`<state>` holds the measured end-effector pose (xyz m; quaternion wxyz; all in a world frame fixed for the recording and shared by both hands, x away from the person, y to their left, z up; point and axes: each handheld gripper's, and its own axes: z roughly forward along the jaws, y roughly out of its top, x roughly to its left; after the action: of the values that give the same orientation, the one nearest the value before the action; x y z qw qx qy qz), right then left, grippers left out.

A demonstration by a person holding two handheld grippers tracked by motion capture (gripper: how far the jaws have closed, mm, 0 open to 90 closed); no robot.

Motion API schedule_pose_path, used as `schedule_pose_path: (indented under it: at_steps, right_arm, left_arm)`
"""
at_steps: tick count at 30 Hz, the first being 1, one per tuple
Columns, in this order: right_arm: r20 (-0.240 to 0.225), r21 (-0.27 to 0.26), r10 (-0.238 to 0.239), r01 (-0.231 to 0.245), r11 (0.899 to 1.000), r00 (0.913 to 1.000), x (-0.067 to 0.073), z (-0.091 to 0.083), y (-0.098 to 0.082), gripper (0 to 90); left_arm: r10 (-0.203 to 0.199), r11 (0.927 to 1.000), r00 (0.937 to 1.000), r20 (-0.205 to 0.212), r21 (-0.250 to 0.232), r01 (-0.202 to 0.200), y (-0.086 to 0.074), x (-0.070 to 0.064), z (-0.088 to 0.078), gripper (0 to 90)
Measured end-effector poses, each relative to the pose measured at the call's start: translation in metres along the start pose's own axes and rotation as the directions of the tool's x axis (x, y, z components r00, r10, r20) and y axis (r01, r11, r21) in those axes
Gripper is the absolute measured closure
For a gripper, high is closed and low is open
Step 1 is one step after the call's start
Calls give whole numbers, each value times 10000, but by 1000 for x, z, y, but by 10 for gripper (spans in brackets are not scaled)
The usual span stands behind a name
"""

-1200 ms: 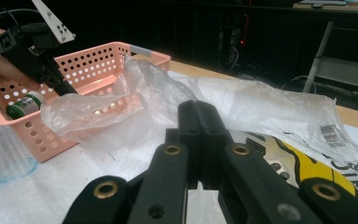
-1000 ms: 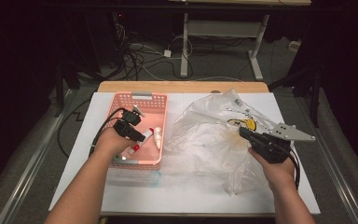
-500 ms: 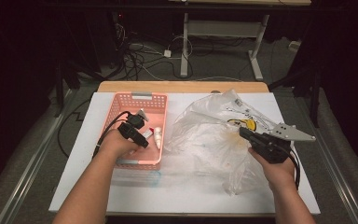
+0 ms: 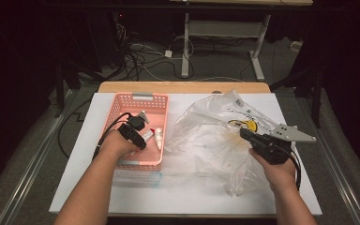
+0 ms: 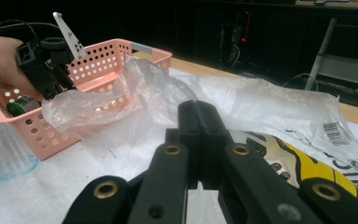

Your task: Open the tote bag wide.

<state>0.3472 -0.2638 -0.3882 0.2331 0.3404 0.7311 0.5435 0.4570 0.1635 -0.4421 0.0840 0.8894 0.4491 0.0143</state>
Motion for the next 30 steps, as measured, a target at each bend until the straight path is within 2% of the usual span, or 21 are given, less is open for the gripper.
schedule_pose_path:
  at_steps: [4,8,24,30]
  right_arm:
    - [-4,-2,-8,8,10000,10000,0,0,0,900]
    - [-9,0,-14,14,10000,10000,0,0,0,900]
    - [3,-19,-44,44,10000,10000,0,-1,1,900]
    - [-8,-47,-35,35,10000,10000,-1,-1,1,900]
  left_arm:
    - [-22,10000,10000,9,-9,22,1,-1,0,631]
    - [-142,9999,9999,18,-10,142,1,0,0,654]
    - [-507,9987,9987,17,-73,507,1,1,0,667]
    - [-474,9988,9989,-4,-85,474,1,1,-1,667]
